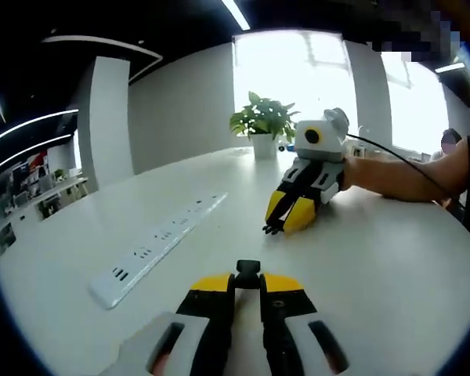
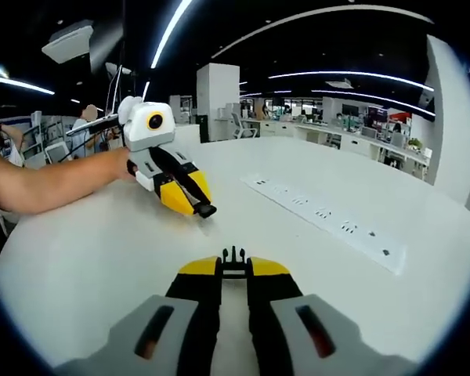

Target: Snap the two parts of the plastic buckle together until the buckle closes and remains connected.

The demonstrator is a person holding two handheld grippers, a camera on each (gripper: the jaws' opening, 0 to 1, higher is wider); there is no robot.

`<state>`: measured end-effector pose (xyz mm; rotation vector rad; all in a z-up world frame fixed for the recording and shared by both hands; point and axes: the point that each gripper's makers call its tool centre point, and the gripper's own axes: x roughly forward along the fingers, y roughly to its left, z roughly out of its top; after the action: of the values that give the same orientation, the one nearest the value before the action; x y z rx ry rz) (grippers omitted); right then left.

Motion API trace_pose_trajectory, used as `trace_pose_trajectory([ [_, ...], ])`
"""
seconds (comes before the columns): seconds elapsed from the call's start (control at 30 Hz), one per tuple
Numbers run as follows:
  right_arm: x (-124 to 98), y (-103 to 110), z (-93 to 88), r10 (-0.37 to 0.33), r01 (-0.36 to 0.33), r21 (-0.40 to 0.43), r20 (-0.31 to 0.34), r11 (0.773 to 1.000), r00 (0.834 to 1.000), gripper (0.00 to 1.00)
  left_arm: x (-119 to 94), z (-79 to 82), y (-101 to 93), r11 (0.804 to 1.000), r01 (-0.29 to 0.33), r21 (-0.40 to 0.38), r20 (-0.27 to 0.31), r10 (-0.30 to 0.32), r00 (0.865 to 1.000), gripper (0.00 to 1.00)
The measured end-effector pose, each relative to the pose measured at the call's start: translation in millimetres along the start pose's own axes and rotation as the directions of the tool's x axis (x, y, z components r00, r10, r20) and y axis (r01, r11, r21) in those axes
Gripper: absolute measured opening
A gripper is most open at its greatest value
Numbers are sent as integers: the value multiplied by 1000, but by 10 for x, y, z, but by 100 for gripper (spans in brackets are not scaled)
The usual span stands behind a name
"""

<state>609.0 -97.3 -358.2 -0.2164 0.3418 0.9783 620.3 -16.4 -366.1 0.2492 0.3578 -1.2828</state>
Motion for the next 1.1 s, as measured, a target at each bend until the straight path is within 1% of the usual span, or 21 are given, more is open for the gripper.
trace_pose_trajectory([
  [0.07, -10, -5, -8, -8, 8, -5, -2, 1000, 1000, 11, -3, -12, -15, 1000, 8, -10, -1, -8, 1000, 11],
  [0.17, -22, -9, -11, -18, 18, -15, 2, 1000, 1000, 11, -11, -27, 8, 1000, -8, -10, -4, 8, 1000, 11],
  [0.33, -44, -35, 22, -30, 30, -30, 14, 999, 999, 11, -62, 36, -6, 1000, -8, -23, 16, 8, 1000, 10],
  [0.47, -82, -55, 63, -36, 37, -35, 24, 999, 999, 11, -72, 63, -26, 1000, -5, -15, 23, 5, 1000, 10],
  [0.57, -133, -45, 123, -29, 30, -31, 39, 999, 999, 11, -97, 105, -76, 1000, 17, -5, 25, -17, 1000, 10],
  [0.67, -182, 28, 189, 2, -1, -29, 42, 1000, 999, 11, -124, 173, -124, 999, 35, -3, 47, -35, 998, 10],
  [0.77, -235, 86, 279, 14, -12, -36, 56, 999, 998, 11, -153, 213, -161, 999, 45, -2, 50, -45, 998, 10],
  [0.83, -244, 99, 307, 9, -6, -45, 57, 999, 998, 11, -181, 251, -163, 998, 55, -9, 52, -54, 997, 10],
  [0.97, -249, 109, 338, 6, -3, -55, 64, 999, 998, 11, -204, 314, -167, 998, 55, -26, 51, -54, 997, 10],
  [1.03, -244, 118, 352, 13, -9, -63, 69, 998, 998, 11, -198, 299, -172, 998, 54, -24, 34, -53, 998, 10],
  [1.1, -236, 121, 331, 8, -5, -63, 49, 998, 999, 11, -192, 284, -163, 999, 41, -15, 18, -41, 999, 10],
])
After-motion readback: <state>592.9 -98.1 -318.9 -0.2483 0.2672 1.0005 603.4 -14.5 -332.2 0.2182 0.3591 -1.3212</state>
